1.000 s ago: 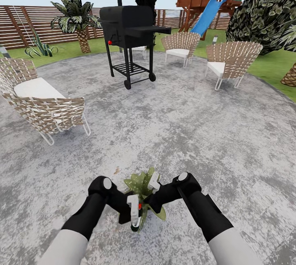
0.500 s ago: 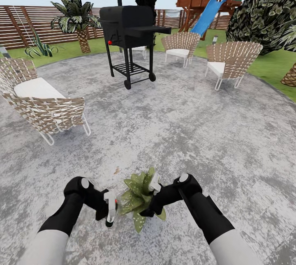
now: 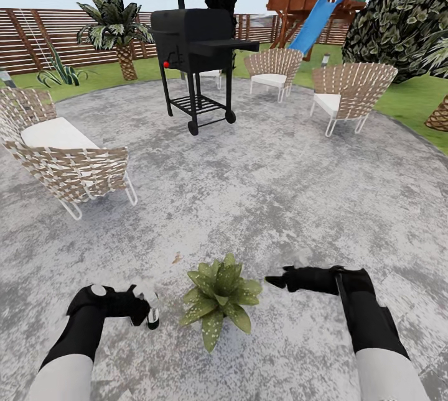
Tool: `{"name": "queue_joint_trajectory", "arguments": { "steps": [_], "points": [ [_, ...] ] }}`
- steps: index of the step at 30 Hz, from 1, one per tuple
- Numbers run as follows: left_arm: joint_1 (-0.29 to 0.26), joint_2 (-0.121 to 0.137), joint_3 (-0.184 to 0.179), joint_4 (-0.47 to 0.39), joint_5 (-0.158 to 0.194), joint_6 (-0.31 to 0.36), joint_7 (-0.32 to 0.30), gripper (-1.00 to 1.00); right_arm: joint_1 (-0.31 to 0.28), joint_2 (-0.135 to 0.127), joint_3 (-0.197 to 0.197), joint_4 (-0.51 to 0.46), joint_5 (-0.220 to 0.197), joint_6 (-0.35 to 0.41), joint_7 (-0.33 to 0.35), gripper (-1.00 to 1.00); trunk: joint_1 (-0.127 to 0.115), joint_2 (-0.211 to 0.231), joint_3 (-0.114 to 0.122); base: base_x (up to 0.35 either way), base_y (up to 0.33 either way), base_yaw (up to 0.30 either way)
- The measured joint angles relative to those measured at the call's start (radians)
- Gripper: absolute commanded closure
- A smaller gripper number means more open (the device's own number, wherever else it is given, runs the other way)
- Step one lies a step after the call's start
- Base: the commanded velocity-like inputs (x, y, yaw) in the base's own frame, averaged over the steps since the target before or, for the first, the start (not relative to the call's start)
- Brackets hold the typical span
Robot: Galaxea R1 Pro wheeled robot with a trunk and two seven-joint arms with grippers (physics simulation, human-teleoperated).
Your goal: Pick up the pesticide atomizer in the garden and spray insectifuge to fully cover both potted plants in the garden.
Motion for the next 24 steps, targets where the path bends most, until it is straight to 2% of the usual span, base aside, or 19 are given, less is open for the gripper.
{"name": "queue_joint_trajectory", "arguments": {
  "steps": [1,2,3,6,7,9,11,12,13,14,16,17,20,24],
  "points": [
    [0.0,-0.013,0.003,0.003,0.0,0.016,0.017,1.0,0.001,0.0,-0.089,0.0,0.003,-0.041,0.001,-1.0,0.0,0.0,0.0,0.0,0.0,0.0],
    [0.0,-0.019,0.004,0.005,0.001,0.038,0.025,1.0,0.002,0.0,-0.147,0.0,0.004,-0.084,0.001,-1.0,0.0,0.0,0.0,0.0,0.0,0.0],
    [0.0,-0.025,0.005,0.006,0.003,0.101,0.045,1.0,0.003,0.0,-0.251,0.001,0.007,-0.176,0.002,-1.0,0.0,0.0,0.0,0.0,0.0,0.0],
    [0.0,-0.037,0.005,0.023,0.016,0.166,0.106,1.0,0.004,0.0,-0.431,0.004,0.015,-0.262,0.0,-1.0,0.0,0.0,0.0,0.0,0.0,0.0],
    [0.001,-0.043,0.005,0.055,0.039,0.18,0.156,1.0,0.004,0.001,-0.501,0.005,0.037,-0.279,-0.001,-1.0,0.0,0.0,0.0,0.0,0.0,0.0],
    [0.001,-0.046,0.005,0.101,0.072,0.192,0.238,1.0,0.004,0.001,-0.584,0.012,0.089,-0.304,-0.004,-1.0,0.0,0.0,0.0,0.0,0.0,0.0],
    [0.001,-0.048,0.006,0.128,0.085,0.196,0.283,1.0,0.004,0.002,-0.651,0.05,0.124,-0.352,-0.024,-1.0,0.0,0.0,0.0,0.0,0.0,0.0],
    [0.001,-0.047,0.006,0.138,0.088,0.197,0.296,1.0,0.004,0.001,-0.69,0.078,0.133,-0.381,-0.051,-1.0,0.0,0.0,0.0,0.0,0.0,0.0],
    [0.001,-0.047,0.007,0.147,0.094,0.198,0.307,1.0,0.004,0.001,-0.753,0.114,0.142,-0.416,-0.113,-1.0,0.0,0.0,0.0,0.0,0.0,0.0],
    [0.001,-0.047,0.011,0.151,0.099,0.198,0.312,1.0,0.004,0.001,-0.795,0.129,0.145,-0.431,-0.166,-1.0,0.0,0.0,0.0,0.0,0.0,0.0],
    [0.002,-0.048,0.03,0.155,0.115,0.198,0.317,1.0,0.004,0.001,-0.871,0.148,0.149,-0.448,-0.268,-1.0,0.0,0.0,0.0,0.0,0.0,0.0],
    [0.002,-0.048,0.04,0.156,0.122,0.198,0.318,1.0,0.004,0.001,-0.889,0.151,0.149,-0.451,-0.289,-1.0,0.0,0.0,0.0,0.0,0.0,0.0],
    [0.002,-0.048,0.057,0.165,0.132,0.199,0.319,1.0,0.004,0.001,-0.913,0.157,0.149,-0.454,-0.313,-1.0,0.0,0.0,0.0,0.0,0.0,0.0],
    [0.002,-0.047,0.061,0.231,0.133,0.198,0.319,1.0,0.004,0.001,-0.92,0.158,0.152,-0.455,-0.319,-1.0,0.0,0.0,0.0,0.0,0.0,0.0]
  ]
}}
